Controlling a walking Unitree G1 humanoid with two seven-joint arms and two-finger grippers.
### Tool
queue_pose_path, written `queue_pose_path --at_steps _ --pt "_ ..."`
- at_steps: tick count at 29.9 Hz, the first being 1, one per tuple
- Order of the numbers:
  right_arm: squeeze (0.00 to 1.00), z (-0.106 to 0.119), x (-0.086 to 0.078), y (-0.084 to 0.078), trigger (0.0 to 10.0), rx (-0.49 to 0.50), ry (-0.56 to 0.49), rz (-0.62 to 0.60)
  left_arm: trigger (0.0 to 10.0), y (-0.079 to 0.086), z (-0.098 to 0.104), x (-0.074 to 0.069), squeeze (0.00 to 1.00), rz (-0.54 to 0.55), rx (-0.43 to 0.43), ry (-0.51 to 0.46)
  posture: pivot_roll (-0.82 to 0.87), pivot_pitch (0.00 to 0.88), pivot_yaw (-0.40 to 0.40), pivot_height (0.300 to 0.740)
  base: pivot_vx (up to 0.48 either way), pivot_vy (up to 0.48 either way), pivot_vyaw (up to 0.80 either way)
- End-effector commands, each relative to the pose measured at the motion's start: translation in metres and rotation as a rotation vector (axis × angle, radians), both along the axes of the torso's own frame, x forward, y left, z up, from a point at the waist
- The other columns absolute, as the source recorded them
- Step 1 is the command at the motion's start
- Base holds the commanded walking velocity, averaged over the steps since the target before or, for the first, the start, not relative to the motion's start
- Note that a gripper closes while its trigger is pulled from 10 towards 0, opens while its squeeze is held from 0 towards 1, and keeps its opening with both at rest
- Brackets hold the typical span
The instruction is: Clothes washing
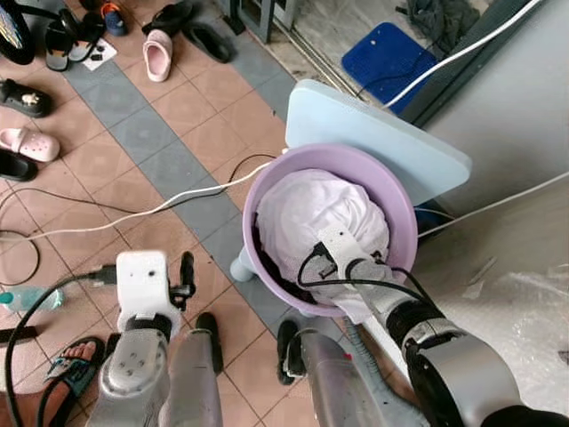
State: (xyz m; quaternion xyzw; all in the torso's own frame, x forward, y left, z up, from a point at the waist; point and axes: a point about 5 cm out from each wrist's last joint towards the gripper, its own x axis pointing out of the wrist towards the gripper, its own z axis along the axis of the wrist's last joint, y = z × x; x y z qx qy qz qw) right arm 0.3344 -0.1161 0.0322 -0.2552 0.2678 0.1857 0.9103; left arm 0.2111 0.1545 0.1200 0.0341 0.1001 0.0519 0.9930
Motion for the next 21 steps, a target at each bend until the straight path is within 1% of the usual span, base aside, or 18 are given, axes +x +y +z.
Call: queue_pose_path --at_steps 1,2,4,5,6,7,8,9,10,12,13,15,17,18,19,21 --pt "0.0 0.004 0.003 -0.006 0.0 0.035 -0.006 -0.024 10.0 0.0 -0.008 0.002 0.0 0.002 0.01 0.019 0.09 0.274 -0.132 0.74 0.0 0.0 0.0" --pt "0.0 0.007 0.006 -0.006 0.0 0.049 -0.018 -0.03 10.0 0.0 -0.007 0.004 0.0 -0.002 0.01 0.012 0.09 0.274 -0.132 0.74 0.0 0.0 0.0" --pt "0.0 0.014 0.011 -0.005 0.0 0.071 -0.039 -0.041 10.0 0.001 -0.008 0.012 0.0 -0.006 0.013 0.003 0.08 0.244 -0.119 0.74 0.0 0.0 0.0" --pt "0.0 0.021 0.016 -0.005 0.0 0.091 -0.068 -0.047 10.0 0.001 -0.008 0.017 0.0 -0.011 0.016 -0.007 0.07 0.223 -0.108 0.74 0.0 0.0 0.0" --pt "0.0 0.024 0.017 -0.004 0.0 0.098 -0.08 -0.048 10.0 0.001 -0.008 0.02 0.0 -0.014 0.017 -0.01 0.07 0.223 -0.108 0.74 0.0 0.0 0.0" --pt "0.0 0.034 0.024 -0.002 0.0 0.127 -0.129 -0.044 10.0 0.001 -0.007 0.028 0.0 -0.023 0.022 -0.022 0.06 0.185 -0.088 0.74 0.0 0.0 0.0" --pt "0.0 0.037 0.025 -0.002 0.0 0.136 -0.145 -0.043 10.0 0.001 -0.007 0.03 0.0 -0.026 0.023 -0.027 0.06 0.185 -0.088 0.74 0.0 0.0 0.0" --pt "0.0 0.043 0.028 -0.001 0.0 0.151 -0.169 -0.046 10.0 0.001 -0.007 0.034 0.0 -0.031 0.026 -0.033 0.05 0.158 -0.073 0.74 0.0 0.0 0.0" --pt "0.0 0.048 0.031 -0.001 0.0 0.172 -0.195 -0.05 10.0 0.0 -0.006 0.037 0.0 -0.036 0.028 -0.04 0.05 0.15 -0.069 0.74 0.0 0.0 0.0" --pt "0.0 0.074 0.039 -0.005 0.0 0.269 -0.349 -0.055 10.0 -0.004 -0.002 0.048 0.0 -0.06 0.045 -0.078 0.03 0.082 -0.04 0.74 0.0 0.0 0.0" --pt "0.0 0.078 0.039 -0.007 0.0 0.281 -0.377 -0.057 10.0 -0.005 -0.002 0.049 0.0 -0.063 0.049 -0.085 0.03 0.082 -0.04 0.74 0.0 0.0 0.0" --pt "0.0 0.086 0.039 -0.012 0.0 0.312 -0.441 -0.074 10.0 -0.007 -0.002 0.057 0.0 -0.065 0.055 -0.097 0.03 0.031 -0.029 0.74 0.0 0.0 0.0" --pt "0.0 0.092 0.035 -0.018 0.0 0.336 -0.498 -0.099 10.0 -0.01 -0.001 0.062 0.0 -0.072 0.059 -0.113 0.02 0.004 -0.022 0.74 0.0 0.0 0.0" --pt "0.0 0.092 0.035 -0.018 0.0 0.336 -0.498 -0.099 10.0 -0.01 -0.001 0.062 0.0 -0.072 0.059 -0.113 0.02 0.004 -0.022 0.74 0.0 0.0 0.0" --pt "0.0 0.096 0.032 -0.022 0.0 0.348 -0.532 -0.116 10.0 -0.012 0.0 0.064 0.0 -0.076 0.06 -0.121 0.02 0.0 -0.02 0.74 0.0 0.0 0.0" --pt "0.0 0.113 0.021 -0.027 0.0 0.401 -0.638 -0.174 10.0 -0.012 0.003 0.074 0.0 -0.077 0.078 -0.138 0.0 0.0 0.012 0.74 0.0 0.0 0.0"
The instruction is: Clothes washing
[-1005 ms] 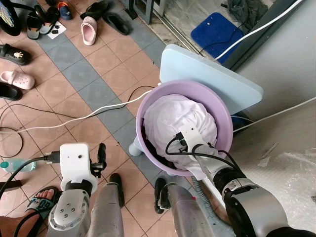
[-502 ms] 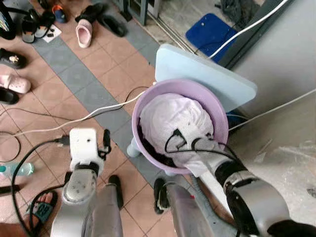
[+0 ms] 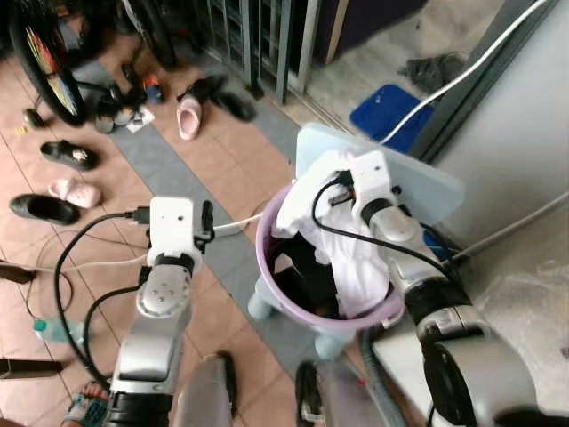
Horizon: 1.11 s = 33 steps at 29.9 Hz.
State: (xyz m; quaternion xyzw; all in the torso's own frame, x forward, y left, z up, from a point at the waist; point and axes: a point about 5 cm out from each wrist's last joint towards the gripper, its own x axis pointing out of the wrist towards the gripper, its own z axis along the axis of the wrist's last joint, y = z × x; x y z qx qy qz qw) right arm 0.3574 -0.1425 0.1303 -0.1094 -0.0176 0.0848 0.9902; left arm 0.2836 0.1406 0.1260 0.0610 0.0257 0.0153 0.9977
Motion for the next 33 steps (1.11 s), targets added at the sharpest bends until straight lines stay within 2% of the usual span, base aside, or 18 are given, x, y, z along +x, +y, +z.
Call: queue_pose_path --at_steps 1,4,6,8,10,14,15,16,17,19,26,33 --pt "0.0 0.019 -0.005 -0.001 0.0 0.046 -0.088 -0.034 10.0 0.001 -0.003 0.004 0.0 0.008 0.029 0.002 -0.01 0.0 0.028 0.74 0.0 0.0 0.0" --pt "0.0 0.03 -0.016 -0.002 0.0 0.083 -0.152 -0.065 10.0 -0.003 0.007 0.012 0.0 -0.013 0.043 -0.054 -0.02 0.0 0.065 0.74 0.0 0.0 0.0" --pt "0.0 0.028 -0.022 -0.001 0.0 0.091 -0.161 -0.073 10.0 -0.004 0.011 0.016 0.0 -0.027 0.047 -0.075 -0.03 0.0 0.093 0.74 0.0 0.0 0.0" --pt "0.0 0.028 -0.027 -0.002 0.0 0.094 -0.163 -0.078 10.0 -0.006 0.012 0.017 0.0 -0.039 0.057 -0.088 -0.03 0.0 0.096 0.74 0.0 0.0 0.0" --pt "0.0 0.033 -0.039 0.001 0.0 0.126 -0.207 -0.092 10.0 -0.006 0.011 0.02 0.0 -0.049 0.05 -0.095 -0.05 0.0 0.114 0.74 0.0 0.0 0.0" --pt "0.0 0.046 -0.044 0.006 0.0 0.119 -0.261 -0.069 10.0 -0.009 0.012 0.023 0.0 -0.048 0.038 -0.107 -0.05 0.0 0.113 0.74 0.0 0.0 0.0" --pt "0.0 0.052 -0.045 0.009 3.6 0.112 -0.278 -0.058 10.0 -0.011 0.014 0.024 0.0 -0.045 0.032 -0.114 -0.05 0.0 0.111 0.74 0.0 0.0 0.0" --pt "0.0 0.054 -0.045 0.009 9.4 0.1 -0.282 -0.056 10.0 -0.012 0.014 0.024 0.0 -0.045 0.029 -0.115 -0.05 0.0 0.109 0.74 0.0 0.0 0.0" --pt "0.0 0.056 -0.043 0.005 10.0 0.087 -0.28 -0.076 10.0 -0.013 0.011 0.024 0.0 -0.047 0.017 -0.106 -0.05 0.0 0.102 0.74 0.0 0.0 0.0" --pt "0.0 0.057 -0.043 0.001 10.0 0.086 -0.276 -0.099 10.0 -0.015 0.008 0.022 0.0 -0.05 0.015 -0.1 -0.04 0.0 0.096 0.74 0.0 0.0 0.0" --pt "0.0 0.059 -0.041 -0.004 10.0 0.053 -0.278 -0.118 10.0 -0.016 0.001 0.021 0.0 -0.052 -0.006 -0.074 -0.06 0.0 0.1 0.74 -0.123 0.0 -0.77" --pt "0.0 0.063 -0.041 -0.002 10.0 0.042 -0.28 -0.114 10.0 -0.018 0.003 0.024 0.0 -0.053 -0.013 -0.083 -0.07 0.0 0.091 0.74 -0.258 0.0 -0.77"
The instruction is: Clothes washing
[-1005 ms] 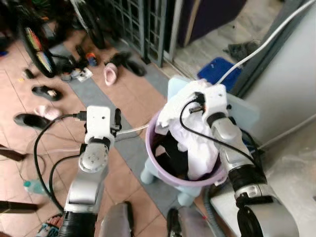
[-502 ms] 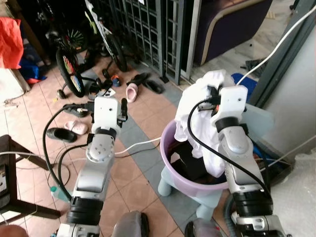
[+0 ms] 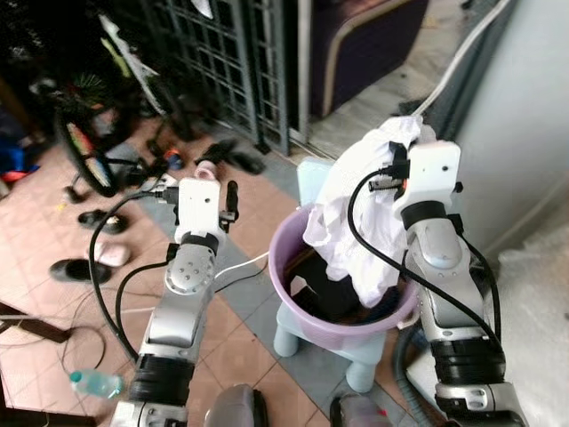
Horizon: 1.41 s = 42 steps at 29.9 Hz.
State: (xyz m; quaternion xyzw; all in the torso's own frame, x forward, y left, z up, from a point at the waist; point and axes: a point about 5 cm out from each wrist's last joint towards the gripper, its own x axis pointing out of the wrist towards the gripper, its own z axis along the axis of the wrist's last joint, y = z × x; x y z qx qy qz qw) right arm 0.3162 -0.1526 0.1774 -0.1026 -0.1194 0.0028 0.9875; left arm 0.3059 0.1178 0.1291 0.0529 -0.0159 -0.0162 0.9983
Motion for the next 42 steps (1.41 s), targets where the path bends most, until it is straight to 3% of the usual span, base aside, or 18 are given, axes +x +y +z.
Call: queue_pose_path --at_steps 1,16,23,42 --pt "0.0 0.016 0.0 0.009 10.0 -0.002 -0.065 0.028 10.0 0.004 0.0 0.002 0.0 0.014 0.002 -0.005 -0.07 0.0 0.091 0.74 -0.251 0.0 -0.77" --pt "0.0 0.029 0.004 0.007 10.0 -0.052 -0.128 -0.018 10.0 0.002 0.003 0.005 0.0 0.007 -0.009 -0.031 -0.08 0.0 0.096 0.74 -0.032 0.0 -0.76" --pt "0.0 0.03 0.004 0.005 10.0 -0.078 -0.138 -0.041 10.0 -0.001 0.005 0.002 0.0 -0.052 -0.043 -0.052 -0.08 0.0 0.091 0.74 0.0 0.0 -0.76" --pt "0.0 0.026 0.006 -0.003 10.0 -0.07 -0.108 -0.075 10.0 -0.001 0.0 0.005 0.0 -0.035 -0.062 -0.031 -0.09 0.0 0.071 0.74 0.0 -0.355 -0.77"
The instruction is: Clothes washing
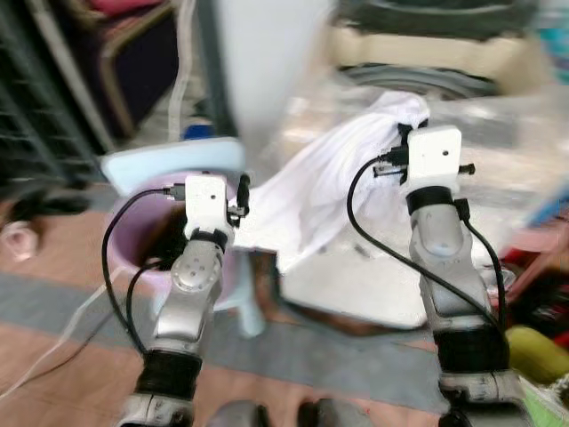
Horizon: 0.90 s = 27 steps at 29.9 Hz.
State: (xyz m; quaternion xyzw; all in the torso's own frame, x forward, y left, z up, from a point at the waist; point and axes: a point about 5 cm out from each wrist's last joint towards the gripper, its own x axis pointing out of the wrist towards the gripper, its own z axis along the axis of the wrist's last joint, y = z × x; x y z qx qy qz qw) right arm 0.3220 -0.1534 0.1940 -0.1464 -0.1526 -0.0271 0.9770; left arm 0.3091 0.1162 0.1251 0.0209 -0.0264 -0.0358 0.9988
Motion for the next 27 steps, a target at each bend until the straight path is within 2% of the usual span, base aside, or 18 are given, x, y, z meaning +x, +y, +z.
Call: queue_pose_path --at_steps 1,6,14,16,17,18,20,27 --pt "0.0 0.009 0.0 -0.002 10.0 0.013 -0.034 -0.011 10.0 0.001 0.004 0.002 0.0 0.006 0.001 -0.014 -0.09 0.0 0.071 0.74 0.0 0.0 -0.77" --pt "0.0 0.007 0.0 0.0 10.0 0.03 -0.03 0.015 10.0 0.003 0.003 0.002 0.0 0.026 -0.021 -0.016 -0.1 0.0 0.071 0.74 0.0 0.0 -0.78" --pt "0.0 -0.001 -0.004 0.009 10.0 0.03 0.015 0.119 10.0 0.02 -0.004 -0.004 0.0 0.098 -0.035 0.018 -0.09 0.0 0.068 0.74 0.0 0.0 0.0" --pt "0.0 -0.003 -0.007 0.022 10.0 0.078 0.036 0.245 10.0 0.024 -0.004 -0.005 0.0 0.113 -0.023 0.016 -0.09 0.0 0.068 0.74 0.0 0.0 0.0" --pt "0.0 -0.002 -0.008 0.031 10.0 0.052 0.036 0.306 10.0 0.025 -0.002 -0.005 0.0 0.118 -0.019 0.011 -0.08 0.0 0.071 0.74 0.0 0.0 0.0" --pt "0.0 -0.002 -0.008 0.031 10.0 0.052 0.036 0.306 10.0 0.025 -0.002 -0.005 0.0 0.118 -0.019 0.011 -0.08 0.0 0.071 0.74 0.0 0.0 0.0" --pt "0.0 0.002 -0.013 0.046 10.0 0.005 0.017 0.402 10.0 0.029 0.002 -0.007 0.0 0.123 -0.002 0.0 -0.08 0.0 0.076 0.74 0.3 0.307 0.51" --pt "0.0 0.007 -0.014 0.049 10.0 -0.001 0.006 0.446 10.0 0.034 0.003 -0.013 0.0 0.131 0.005 -0.002 -0.07 0.0 0.077 0.74 0.369 0.303 0.61"
